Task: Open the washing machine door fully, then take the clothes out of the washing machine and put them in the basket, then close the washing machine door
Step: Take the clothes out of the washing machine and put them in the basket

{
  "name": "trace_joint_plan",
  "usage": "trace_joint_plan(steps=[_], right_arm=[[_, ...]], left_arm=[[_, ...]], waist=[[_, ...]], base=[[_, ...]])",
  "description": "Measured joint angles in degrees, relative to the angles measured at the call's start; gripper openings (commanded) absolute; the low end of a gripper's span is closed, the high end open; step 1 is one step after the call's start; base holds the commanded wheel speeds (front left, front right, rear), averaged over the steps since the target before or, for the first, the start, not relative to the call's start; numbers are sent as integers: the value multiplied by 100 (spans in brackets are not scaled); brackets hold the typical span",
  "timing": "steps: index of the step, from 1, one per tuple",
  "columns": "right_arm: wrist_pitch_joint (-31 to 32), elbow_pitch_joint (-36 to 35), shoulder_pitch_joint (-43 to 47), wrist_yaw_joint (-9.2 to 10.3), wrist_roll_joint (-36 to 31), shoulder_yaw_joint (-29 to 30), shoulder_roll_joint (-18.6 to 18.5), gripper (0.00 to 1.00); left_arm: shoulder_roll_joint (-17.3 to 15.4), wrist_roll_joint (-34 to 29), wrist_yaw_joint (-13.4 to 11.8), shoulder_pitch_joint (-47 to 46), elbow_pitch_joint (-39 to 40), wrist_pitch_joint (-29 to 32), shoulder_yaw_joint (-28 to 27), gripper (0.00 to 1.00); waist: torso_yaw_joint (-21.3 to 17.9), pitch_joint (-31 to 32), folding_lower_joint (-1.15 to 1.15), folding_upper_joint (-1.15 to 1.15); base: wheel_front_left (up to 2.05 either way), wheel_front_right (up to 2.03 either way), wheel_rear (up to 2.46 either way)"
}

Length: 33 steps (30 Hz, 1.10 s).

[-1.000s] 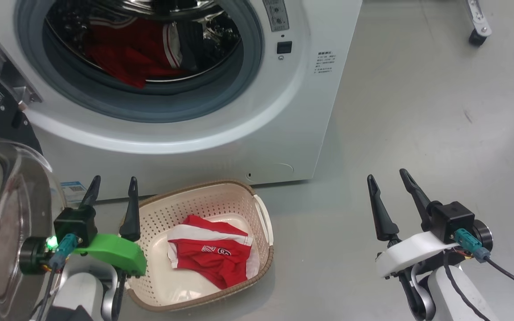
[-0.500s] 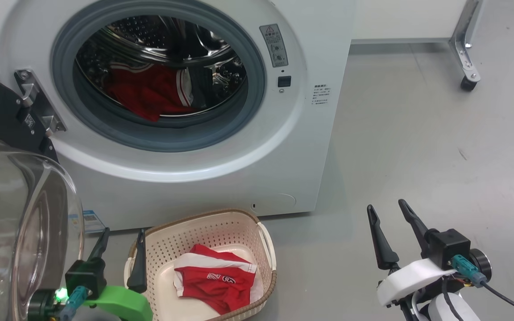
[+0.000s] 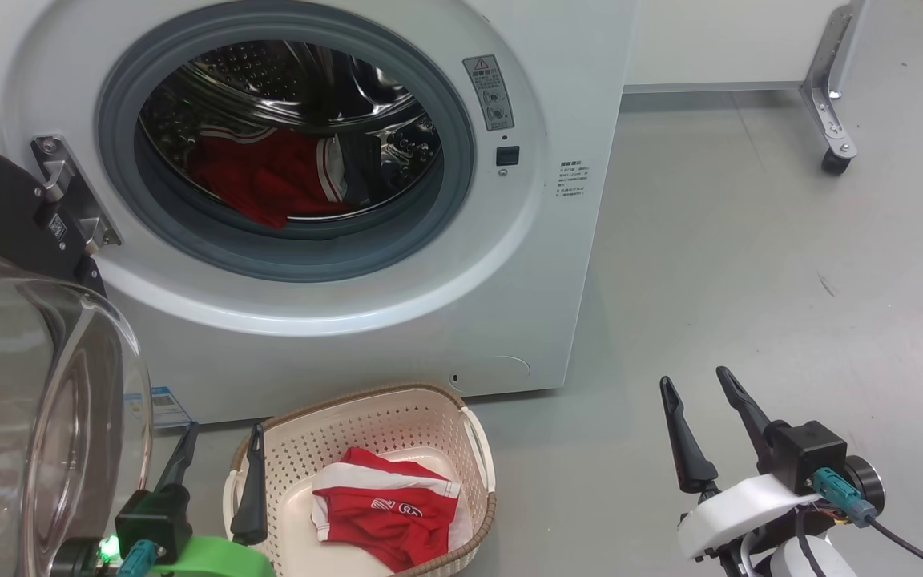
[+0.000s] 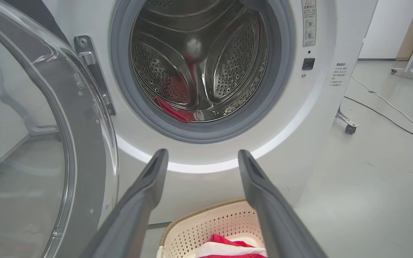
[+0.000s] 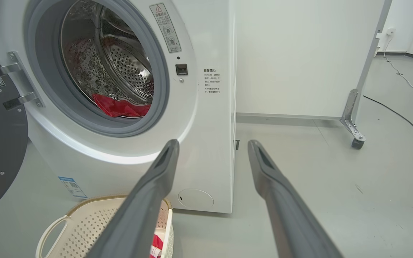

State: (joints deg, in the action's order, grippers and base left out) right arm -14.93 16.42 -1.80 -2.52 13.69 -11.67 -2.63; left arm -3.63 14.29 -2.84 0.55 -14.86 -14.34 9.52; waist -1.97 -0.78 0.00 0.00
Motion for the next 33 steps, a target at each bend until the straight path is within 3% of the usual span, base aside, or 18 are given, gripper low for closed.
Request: trace_joint_plan(steps=[22,33], right_arm=[[0,-283,-6,-37,-26,-14,2,100],[0,-588,-275,-29,-82,-118,1,100]], left_arm=[[-97,-121,-47,163,700,321,60,100],[-91,-85,-47,-778,478,805,19,100]], waist=[[-26,-358,0,0],[-138,-1138,0,0]], base=[[0,0,0],[0,0,0]])
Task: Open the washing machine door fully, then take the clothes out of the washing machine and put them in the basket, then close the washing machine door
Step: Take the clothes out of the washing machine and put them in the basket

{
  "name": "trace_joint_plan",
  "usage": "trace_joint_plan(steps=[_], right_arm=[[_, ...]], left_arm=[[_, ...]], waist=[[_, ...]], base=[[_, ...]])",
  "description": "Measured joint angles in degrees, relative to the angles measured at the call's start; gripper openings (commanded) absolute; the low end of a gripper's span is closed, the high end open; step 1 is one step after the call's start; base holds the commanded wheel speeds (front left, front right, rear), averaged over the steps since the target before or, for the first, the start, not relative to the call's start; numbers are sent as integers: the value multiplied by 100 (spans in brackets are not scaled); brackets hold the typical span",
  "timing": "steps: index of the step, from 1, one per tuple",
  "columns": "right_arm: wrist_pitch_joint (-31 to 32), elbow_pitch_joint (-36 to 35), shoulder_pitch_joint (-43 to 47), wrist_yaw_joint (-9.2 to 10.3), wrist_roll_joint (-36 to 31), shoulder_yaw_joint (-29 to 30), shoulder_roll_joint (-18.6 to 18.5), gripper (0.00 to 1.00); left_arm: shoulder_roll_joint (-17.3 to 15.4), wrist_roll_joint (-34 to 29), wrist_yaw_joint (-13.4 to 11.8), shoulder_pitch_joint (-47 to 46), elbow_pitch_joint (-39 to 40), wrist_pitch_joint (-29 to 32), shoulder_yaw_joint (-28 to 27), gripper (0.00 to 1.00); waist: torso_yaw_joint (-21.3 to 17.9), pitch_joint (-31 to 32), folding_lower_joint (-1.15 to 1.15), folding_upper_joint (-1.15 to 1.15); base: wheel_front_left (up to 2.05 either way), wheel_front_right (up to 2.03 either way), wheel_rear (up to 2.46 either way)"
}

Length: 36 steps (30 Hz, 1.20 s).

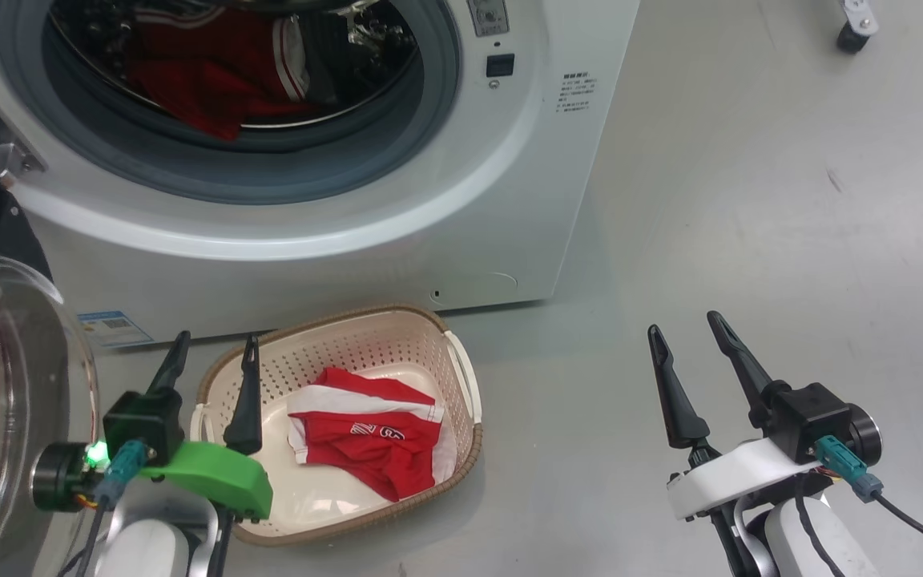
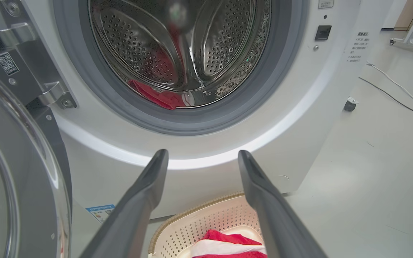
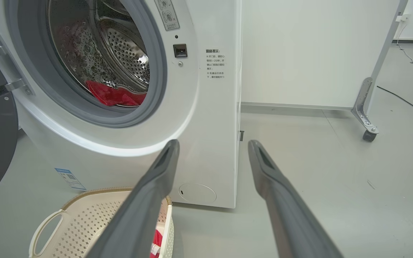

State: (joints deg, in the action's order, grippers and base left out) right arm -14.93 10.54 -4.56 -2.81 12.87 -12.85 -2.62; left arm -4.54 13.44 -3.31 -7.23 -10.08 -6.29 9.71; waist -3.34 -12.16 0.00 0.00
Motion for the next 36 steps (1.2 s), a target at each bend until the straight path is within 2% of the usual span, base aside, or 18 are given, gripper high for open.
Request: trace_joint_plan(steps=[7,15,30,36], right_arm=[[0,-134,-216,52,29,-136,-1,100],[0,-374,-599,125,285,-435,-3,100],[0,-706,-1354,345,838,-761,-12,100],[0,-735,-1580,356,991,-900,-12,100]], left_arm=[[-62,-59,-1,-791,-380,422,15,100],[-650,-624,-42,-1818,-793,1076,102,100],[-1405,-608,214,-3915,-1072,2132,-260,100],[-1727,-706,314,-4581,-1252,2483,-343,100]], waist=[[-158,-536,0,0],[-436,-1153,0,0],[-986,-2271,0,0],[-1188,-2679,1,0]], base=[[0,0,0],[0,0,0],[0,0,0],[0,0,0]])
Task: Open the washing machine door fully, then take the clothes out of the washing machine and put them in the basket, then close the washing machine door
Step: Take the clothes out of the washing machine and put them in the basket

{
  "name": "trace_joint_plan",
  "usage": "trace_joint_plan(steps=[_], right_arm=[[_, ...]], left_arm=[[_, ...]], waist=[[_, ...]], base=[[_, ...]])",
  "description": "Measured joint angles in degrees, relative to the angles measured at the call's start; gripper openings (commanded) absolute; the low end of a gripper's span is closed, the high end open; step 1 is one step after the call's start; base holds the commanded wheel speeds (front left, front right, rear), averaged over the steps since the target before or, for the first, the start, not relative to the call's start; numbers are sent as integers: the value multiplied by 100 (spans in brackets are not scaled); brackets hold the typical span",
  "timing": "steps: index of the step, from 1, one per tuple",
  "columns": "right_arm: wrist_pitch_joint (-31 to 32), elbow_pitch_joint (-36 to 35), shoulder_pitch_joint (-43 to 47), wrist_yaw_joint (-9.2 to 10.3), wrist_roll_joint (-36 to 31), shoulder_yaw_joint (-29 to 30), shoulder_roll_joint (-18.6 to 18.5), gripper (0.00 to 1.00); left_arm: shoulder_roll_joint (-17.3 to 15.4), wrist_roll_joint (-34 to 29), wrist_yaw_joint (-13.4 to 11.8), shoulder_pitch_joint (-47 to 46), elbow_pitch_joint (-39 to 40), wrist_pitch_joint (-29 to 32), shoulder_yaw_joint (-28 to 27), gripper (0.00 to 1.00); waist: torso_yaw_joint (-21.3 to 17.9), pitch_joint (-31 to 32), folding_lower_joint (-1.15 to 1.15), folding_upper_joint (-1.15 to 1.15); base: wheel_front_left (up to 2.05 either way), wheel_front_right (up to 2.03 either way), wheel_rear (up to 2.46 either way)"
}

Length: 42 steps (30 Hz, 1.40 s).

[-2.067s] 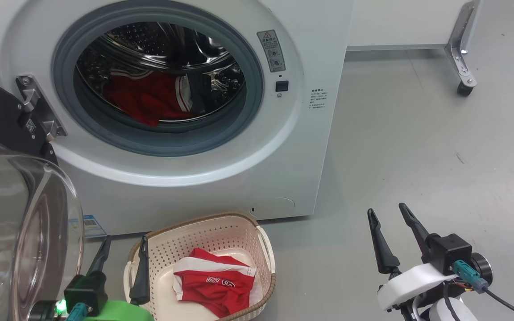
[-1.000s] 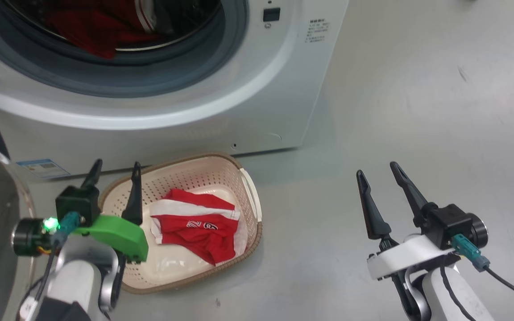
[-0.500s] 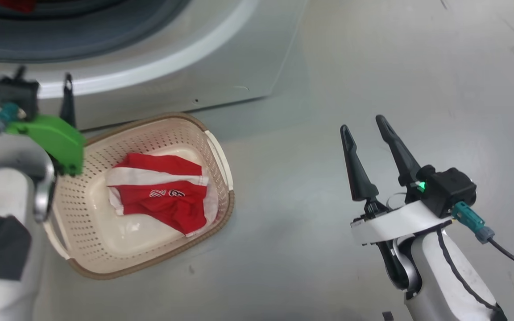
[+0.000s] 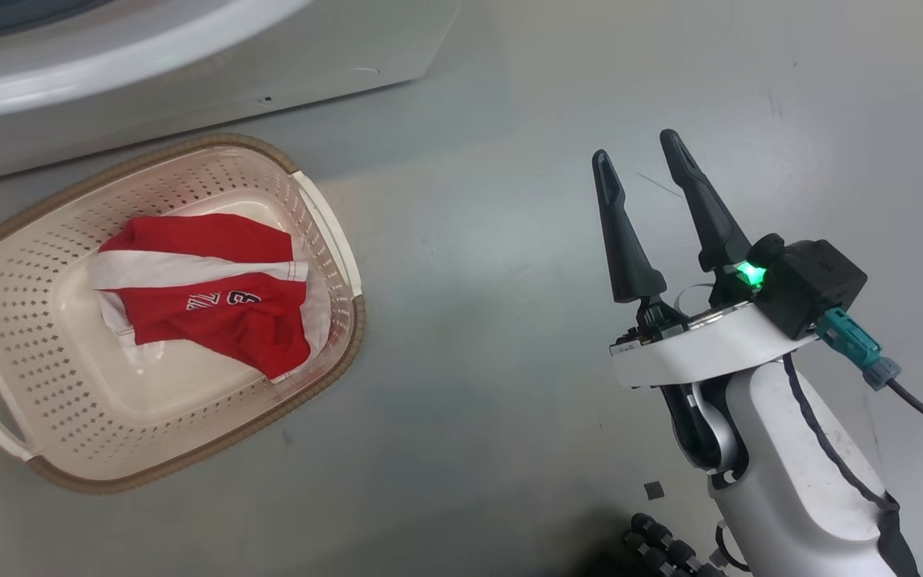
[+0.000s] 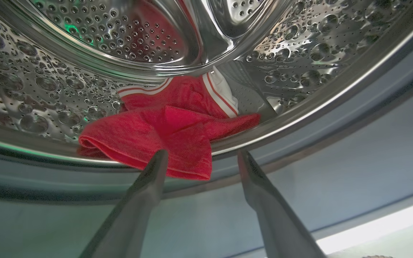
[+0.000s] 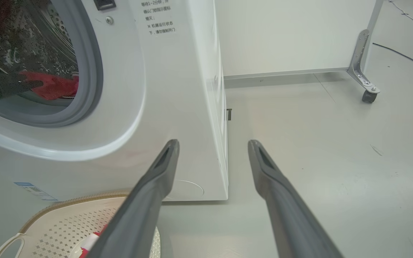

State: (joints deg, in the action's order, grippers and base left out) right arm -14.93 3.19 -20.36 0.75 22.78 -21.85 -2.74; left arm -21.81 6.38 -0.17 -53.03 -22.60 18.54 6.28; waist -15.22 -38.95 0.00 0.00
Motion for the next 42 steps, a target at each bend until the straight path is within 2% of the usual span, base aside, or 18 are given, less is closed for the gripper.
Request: trace_joint_plan(steps=[4,9,17,31,32,33,34,35,36,42], right_arm=[[0,-16,-136,79,122,-49,0,100],[-1,-42,-164,140,149,-74,0,100],[-1,-78,-397,145,183,-171,1,100],[0,-64,-516,192,234,-253,2,100],[-1,-64,-520,192,234,-254,2,100],[-1,-60,-524,192,234,-256,2,100],[-1,-56,-528,192,234,-259,2,100],[-1,-53,-533,192,235,-261,2,100],[-1,-51,-538,193,235,-265,2,100],[-1,-34,-547,208,252,-272,2,100]], left_arm=[[-258,-90,55,-393,-116,167,-62,100],[-427,-112,192,-854,-242,435,-69,100],[-708,-196,305,-1419,-487,895,-110,100],[-732,-169,291,-1853,-892,1326,-224,100],[-730,-169,291,-1874,-924,1357,-222,89],[-731,-169,292,-1897,-954,1404,-209,71],[-732,-172,293,-1917,-979,1428,-182,47],[-737,-181,304,-1926,-991,1462,-149,33],[-742,-197,341,-1940,-1010,1505,-98,1],[-742,-197,453,-2013,-1054,1650,41,0]], waist=[[-135,-209,0,0],[-268,-418,0,0],[-374,-713,0,0],[-469,-897,0,0],[-469,-900,0,0],[-468,-901,0,0],[-469,-902,0,0],[-469,-902,0,0],[-470,-901,0,0],[-472,-896,0,0]], base=[[0,0,0],[0,0,0],[0,0,0],[0,0,0],[0,0,0],[0,0,0],[0,0,0],[0,0,0],[0,0,0],[0,0,0]])
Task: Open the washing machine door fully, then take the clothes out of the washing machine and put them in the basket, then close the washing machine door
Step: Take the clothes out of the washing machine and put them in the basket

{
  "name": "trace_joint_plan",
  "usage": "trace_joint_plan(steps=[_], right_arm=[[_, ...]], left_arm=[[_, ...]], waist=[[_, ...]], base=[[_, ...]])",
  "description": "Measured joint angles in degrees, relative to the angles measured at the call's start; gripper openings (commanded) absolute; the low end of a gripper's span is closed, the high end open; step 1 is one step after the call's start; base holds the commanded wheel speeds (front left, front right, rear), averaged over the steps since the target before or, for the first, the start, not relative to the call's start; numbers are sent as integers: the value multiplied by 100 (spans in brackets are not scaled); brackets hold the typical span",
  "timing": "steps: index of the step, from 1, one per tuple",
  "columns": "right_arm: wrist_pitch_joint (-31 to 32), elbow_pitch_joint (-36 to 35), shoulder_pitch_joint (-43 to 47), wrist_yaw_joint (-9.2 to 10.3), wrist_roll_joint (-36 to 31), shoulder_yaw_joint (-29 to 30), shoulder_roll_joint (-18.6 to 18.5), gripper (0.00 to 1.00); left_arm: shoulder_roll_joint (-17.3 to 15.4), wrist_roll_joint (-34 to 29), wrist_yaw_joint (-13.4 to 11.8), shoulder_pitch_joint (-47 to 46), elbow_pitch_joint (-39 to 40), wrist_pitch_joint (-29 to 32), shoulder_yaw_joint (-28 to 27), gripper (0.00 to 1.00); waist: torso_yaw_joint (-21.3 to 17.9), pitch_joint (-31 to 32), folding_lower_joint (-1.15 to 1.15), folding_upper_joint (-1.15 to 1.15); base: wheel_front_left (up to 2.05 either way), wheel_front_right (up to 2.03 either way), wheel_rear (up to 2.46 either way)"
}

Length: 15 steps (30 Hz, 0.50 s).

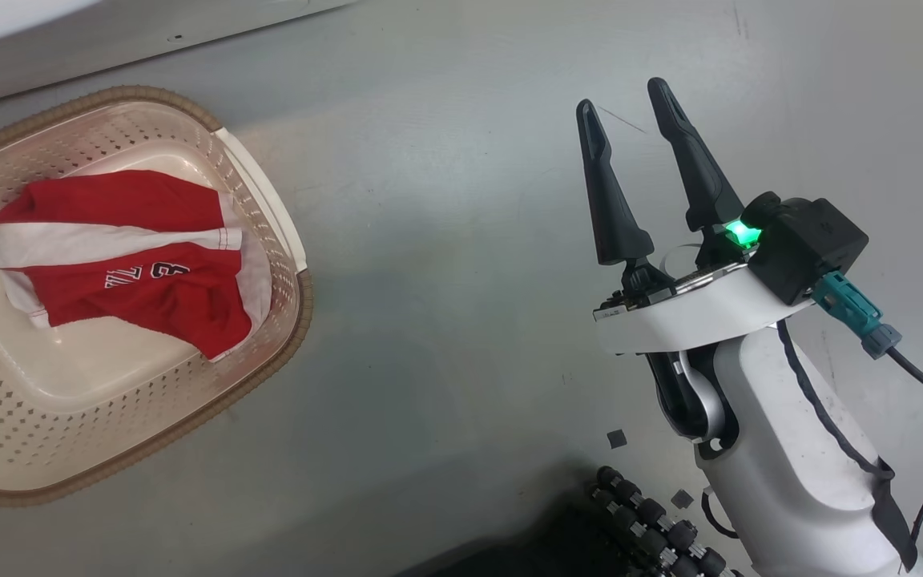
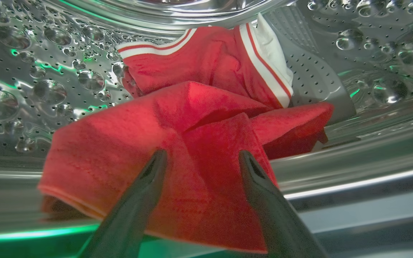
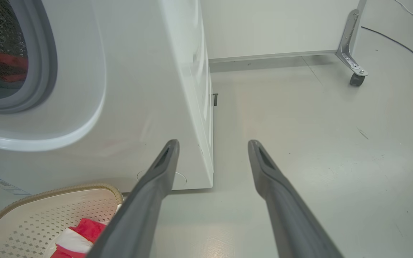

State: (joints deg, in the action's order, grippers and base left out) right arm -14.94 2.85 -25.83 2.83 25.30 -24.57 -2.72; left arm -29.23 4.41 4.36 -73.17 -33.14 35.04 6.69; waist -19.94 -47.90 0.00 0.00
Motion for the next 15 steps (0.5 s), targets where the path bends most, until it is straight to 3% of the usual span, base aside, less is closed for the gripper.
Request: trace_joint_plan(steps=[15], right_arm=[[0,46,-72,30,-1,2,-1,100]], left_arm=[[-111,-245,249,-24,-1,-76,681,0]], waist=[[55,75,0,0]], base=[[0,0,0]])
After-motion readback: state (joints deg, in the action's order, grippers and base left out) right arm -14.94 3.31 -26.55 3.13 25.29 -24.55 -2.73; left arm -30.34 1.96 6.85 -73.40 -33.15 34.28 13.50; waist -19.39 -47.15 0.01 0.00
